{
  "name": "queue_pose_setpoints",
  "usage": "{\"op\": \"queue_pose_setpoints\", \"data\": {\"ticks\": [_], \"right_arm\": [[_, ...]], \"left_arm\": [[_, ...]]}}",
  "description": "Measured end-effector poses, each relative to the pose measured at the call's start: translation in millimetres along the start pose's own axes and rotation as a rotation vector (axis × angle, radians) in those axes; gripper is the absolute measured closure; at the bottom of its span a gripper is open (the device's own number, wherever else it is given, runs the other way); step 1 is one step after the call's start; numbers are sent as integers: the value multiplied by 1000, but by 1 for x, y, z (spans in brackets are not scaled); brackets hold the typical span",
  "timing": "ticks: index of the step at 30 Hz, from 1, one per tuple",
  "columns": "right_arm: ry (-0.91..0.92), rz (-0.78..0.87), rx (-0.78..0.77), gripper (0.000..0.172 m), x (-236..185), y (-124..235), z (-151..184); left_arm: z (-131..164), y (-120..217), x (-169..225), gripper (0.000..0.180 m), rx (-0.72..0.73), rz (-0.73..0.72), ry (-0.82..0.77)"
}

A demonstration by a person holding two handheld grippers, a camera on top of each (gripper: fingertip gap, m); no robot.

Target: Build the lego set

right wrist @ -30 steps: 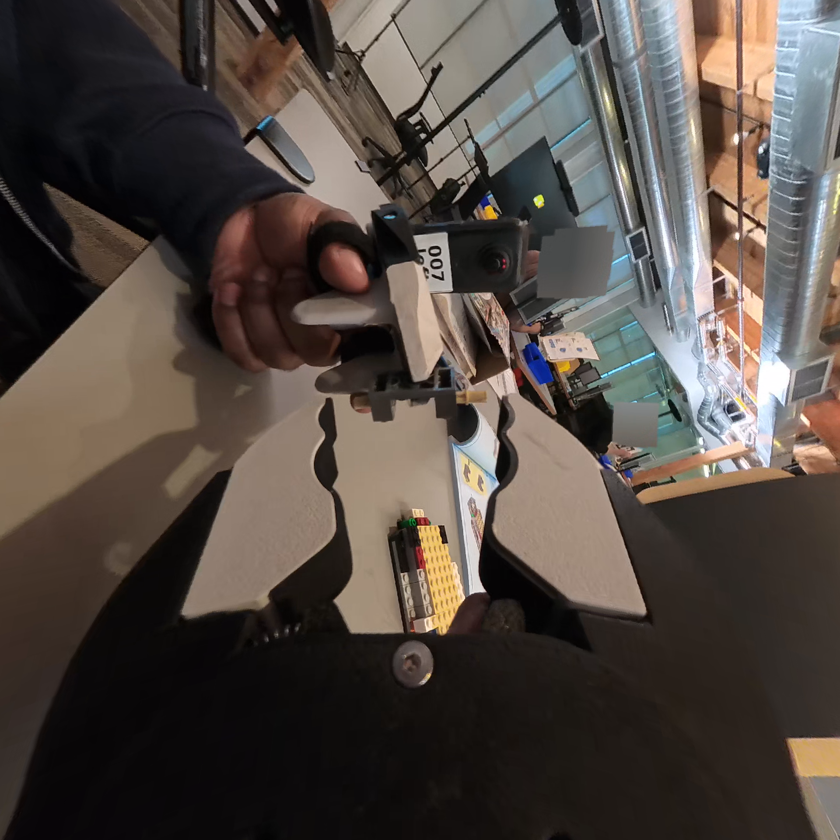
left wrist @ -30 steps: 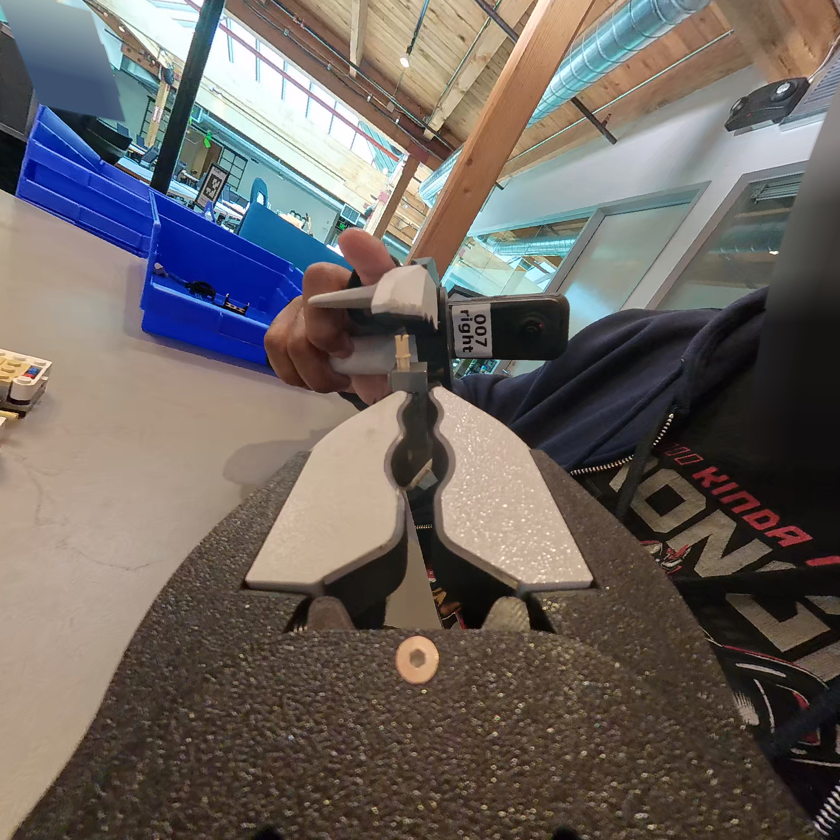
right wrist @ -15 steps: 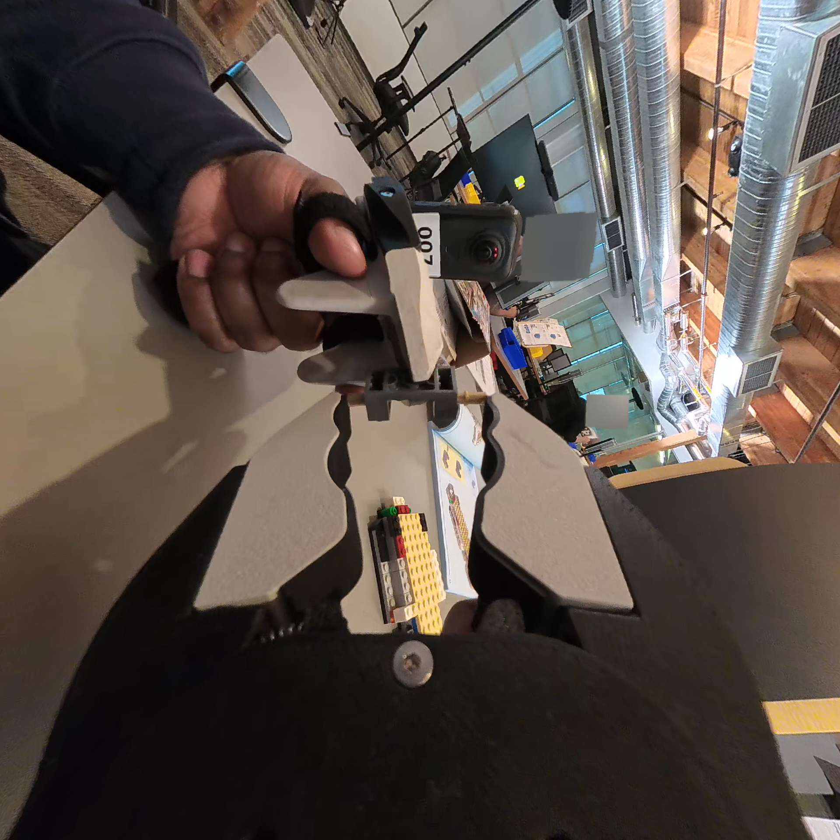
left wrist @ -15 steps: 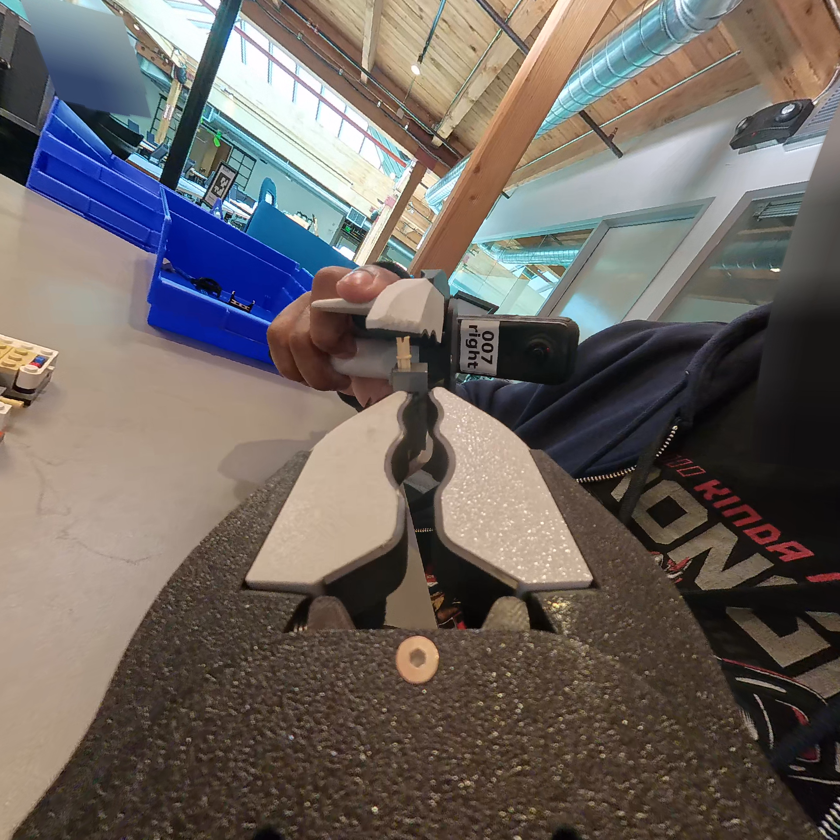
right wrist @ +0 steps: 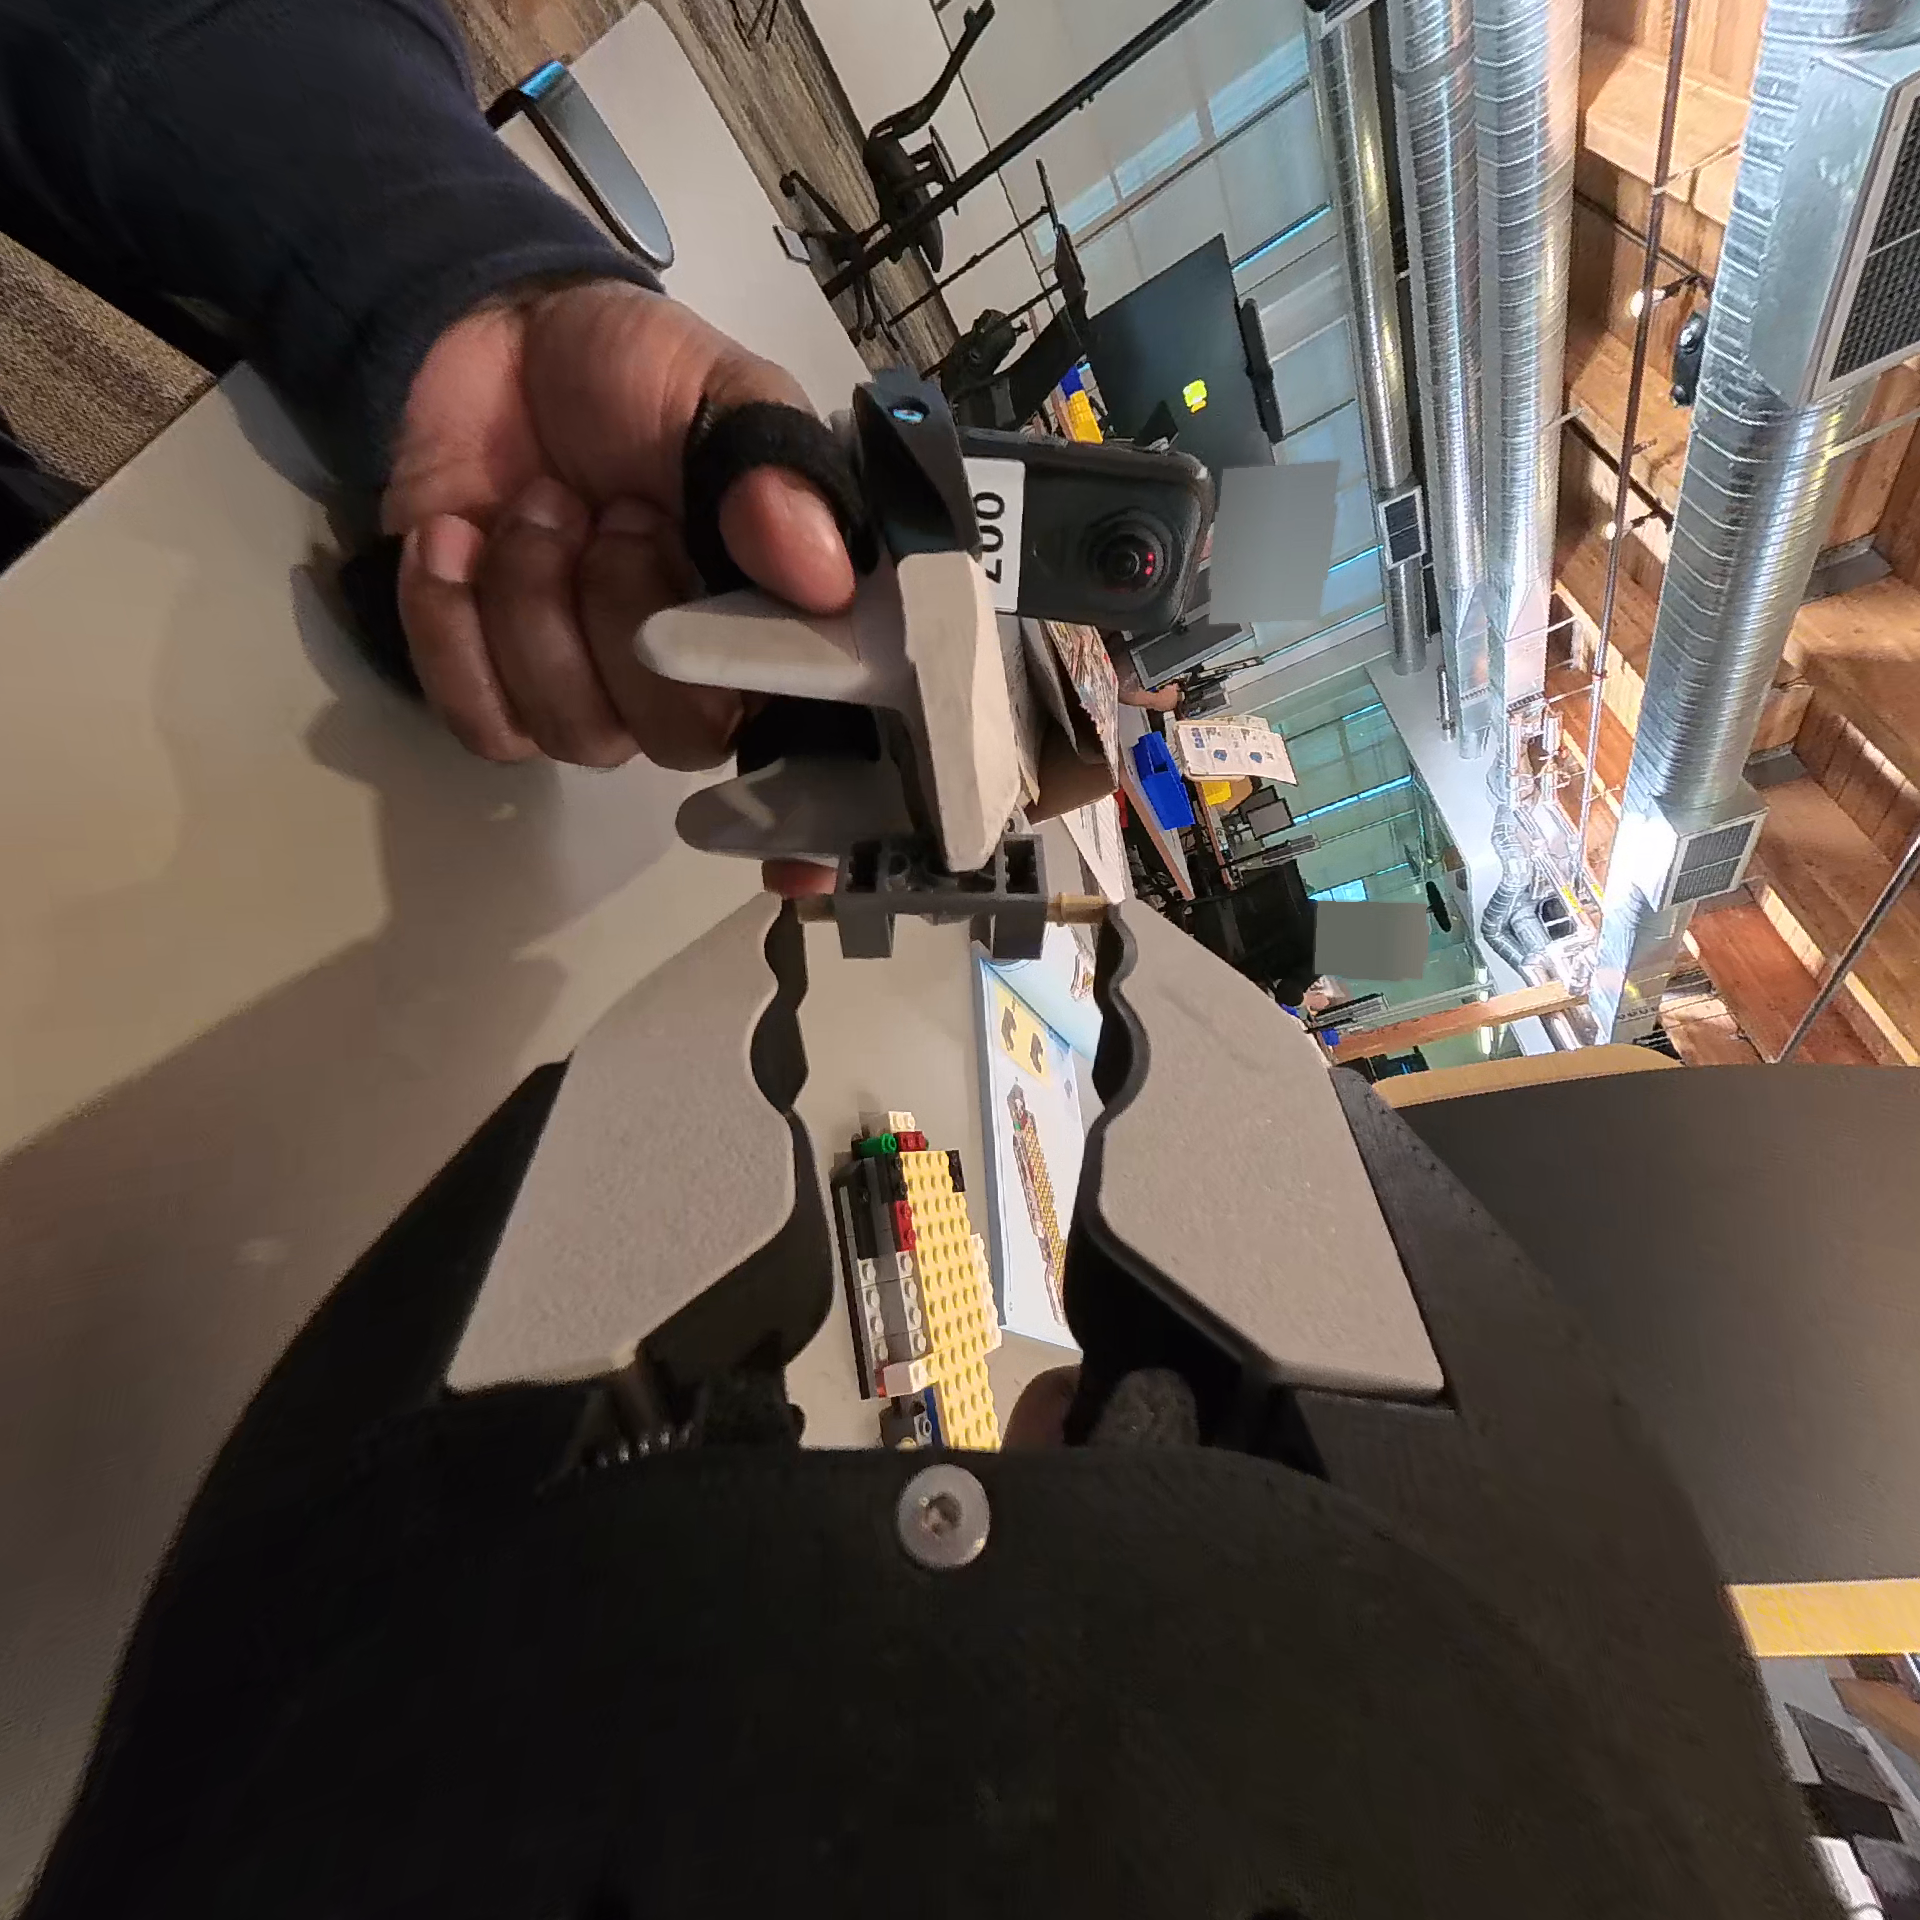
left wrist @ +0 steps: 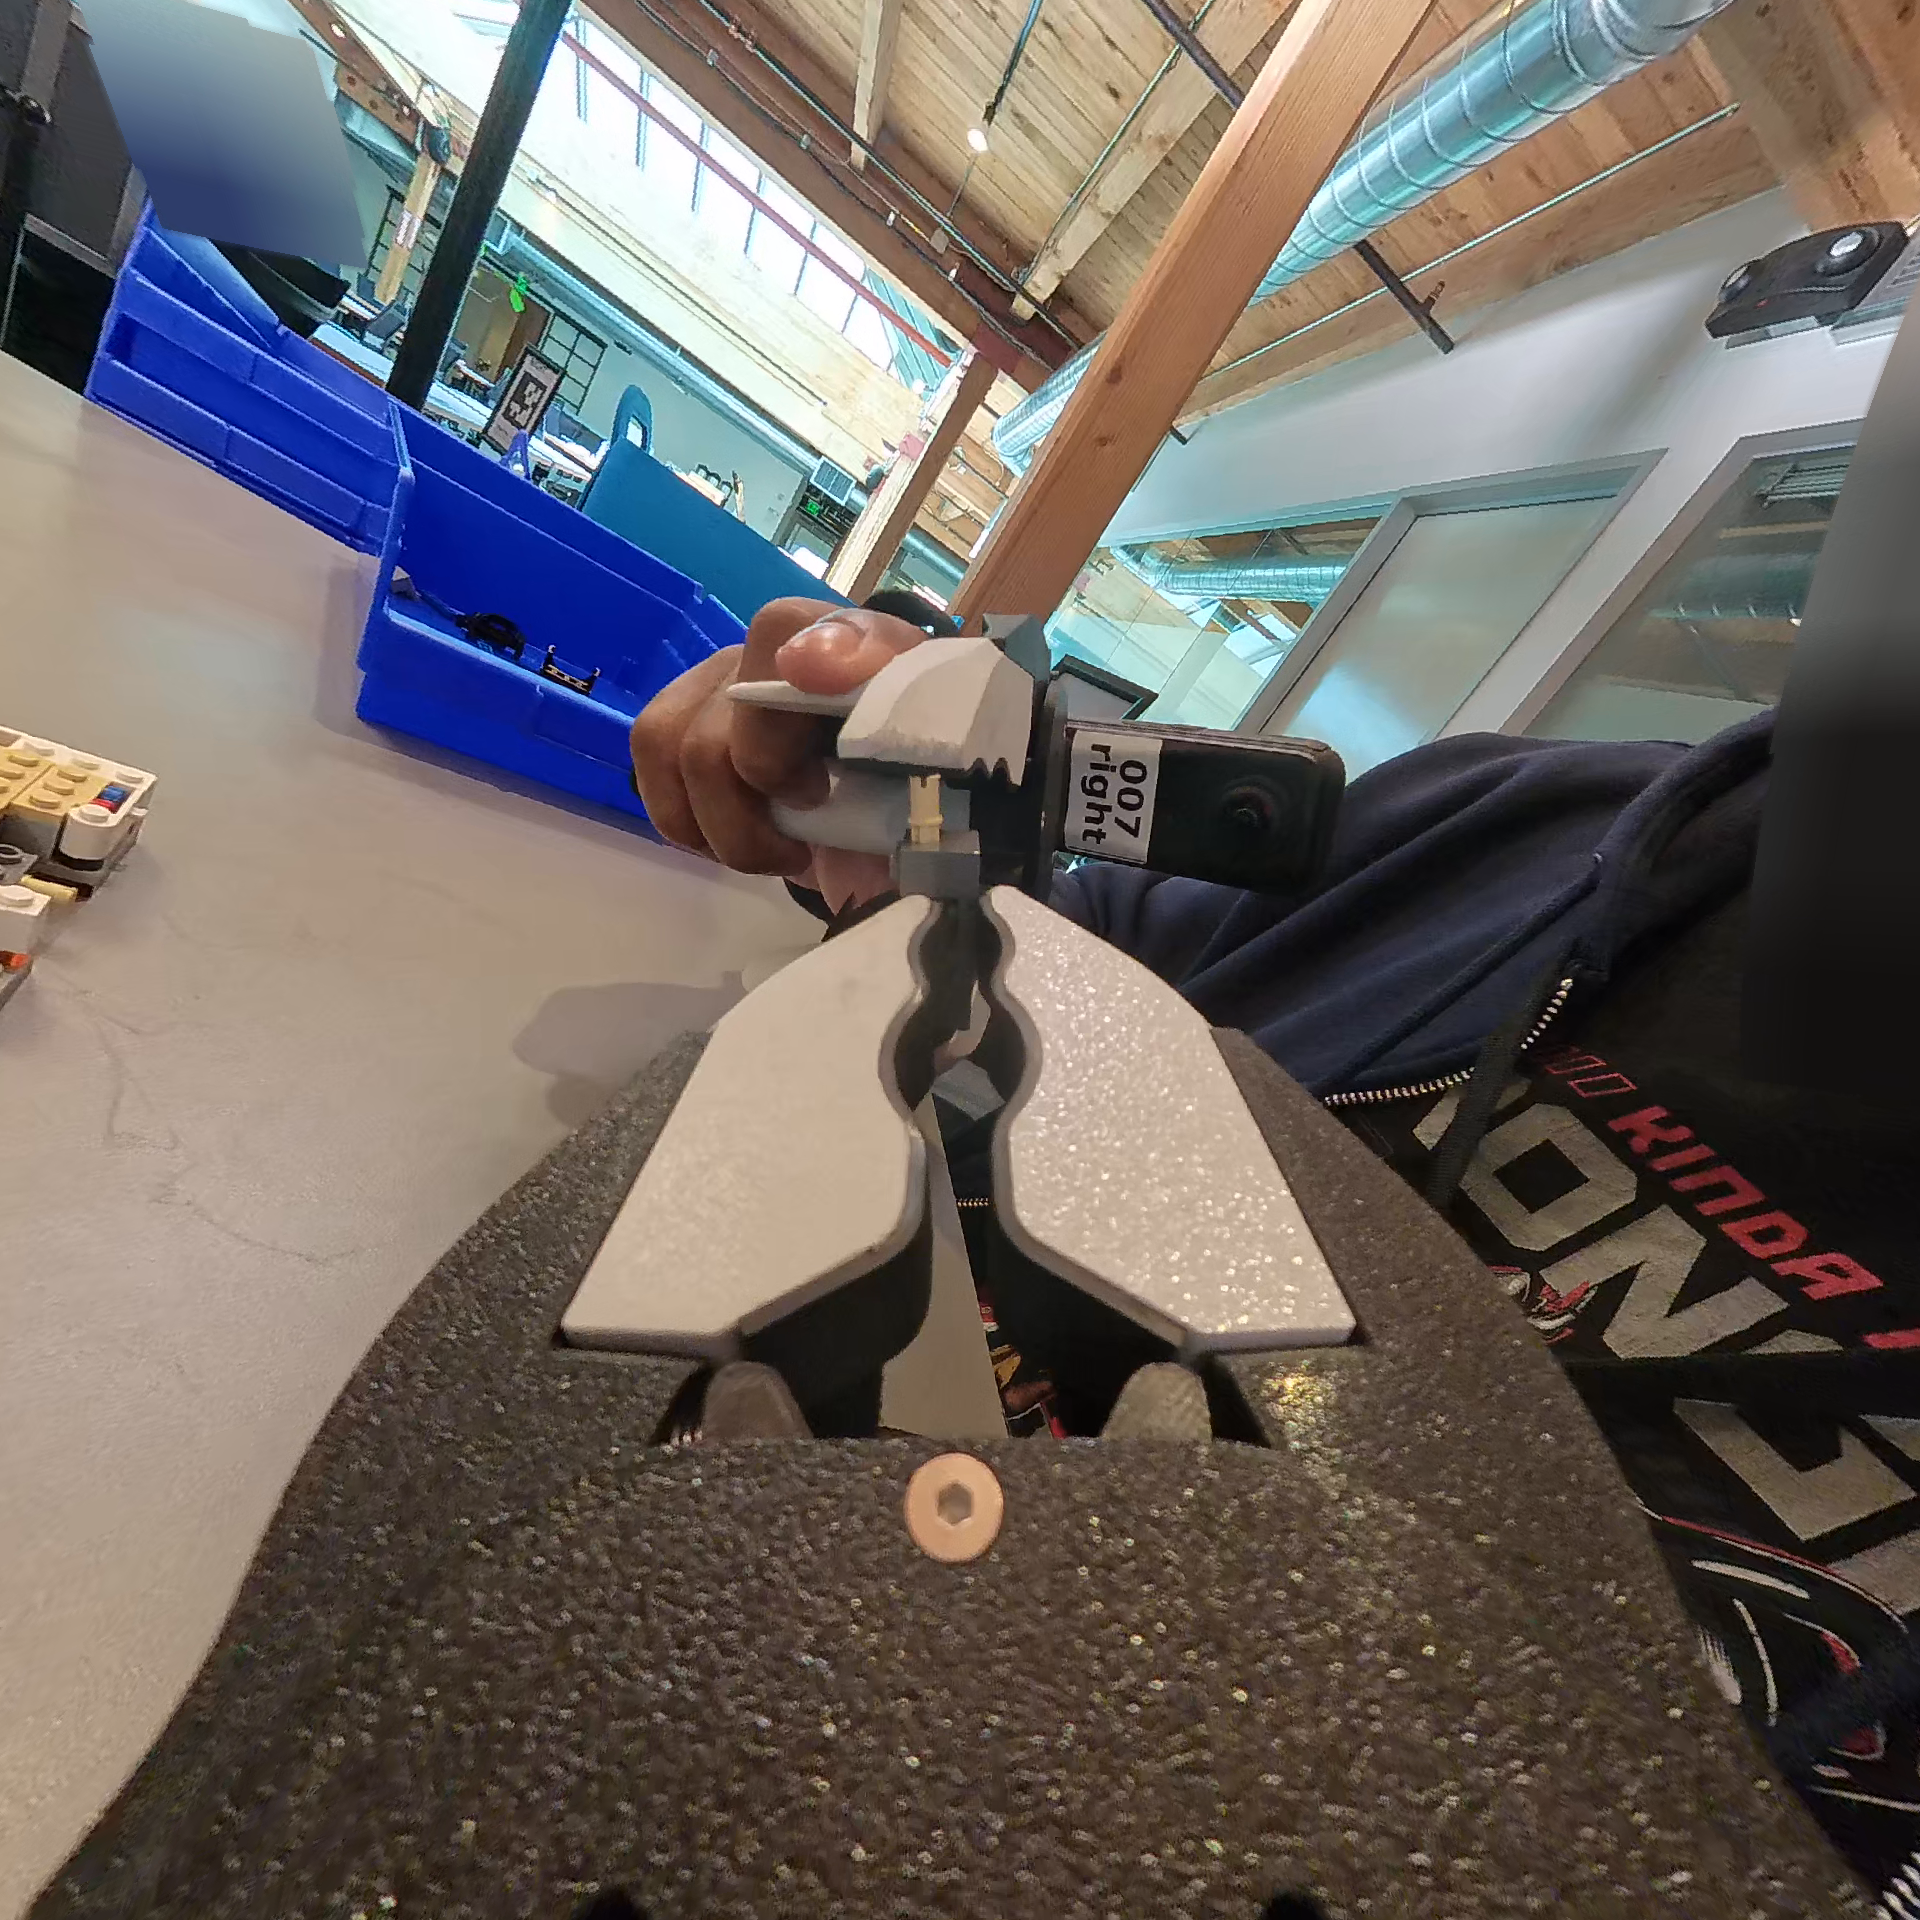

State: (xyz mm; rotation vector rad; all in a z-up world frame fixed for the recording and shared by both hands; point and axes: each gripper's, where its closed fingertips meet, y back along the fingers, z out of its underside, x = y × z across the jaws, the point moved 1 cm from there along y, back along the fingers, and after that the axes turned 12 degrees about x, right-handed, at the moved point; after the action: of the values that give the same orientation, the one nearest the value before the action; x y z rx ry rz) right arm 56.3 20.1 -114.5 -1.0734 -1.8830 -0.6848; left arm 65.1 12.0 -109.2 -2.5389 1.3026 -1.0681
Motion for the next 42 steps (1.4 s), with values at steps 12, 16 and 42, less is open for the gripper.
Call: {"op": "queue_pose_setpoints", "data": {"ticks": [12, 16, 42], "right_arm": [[-6, 0, -9, 121, -1, -1, 2], [-30, 46, -21, 119, 2, -4, 5], [-354, -23, -162, 123, 18, -33, 85]], "left_arm": [[-1, 0, -1, 176, 7, -10, 2], [-5, 1, -4, 176, 26, -29, -7], [-53, 43, -78, 176, -673, -195, -1447]]}}
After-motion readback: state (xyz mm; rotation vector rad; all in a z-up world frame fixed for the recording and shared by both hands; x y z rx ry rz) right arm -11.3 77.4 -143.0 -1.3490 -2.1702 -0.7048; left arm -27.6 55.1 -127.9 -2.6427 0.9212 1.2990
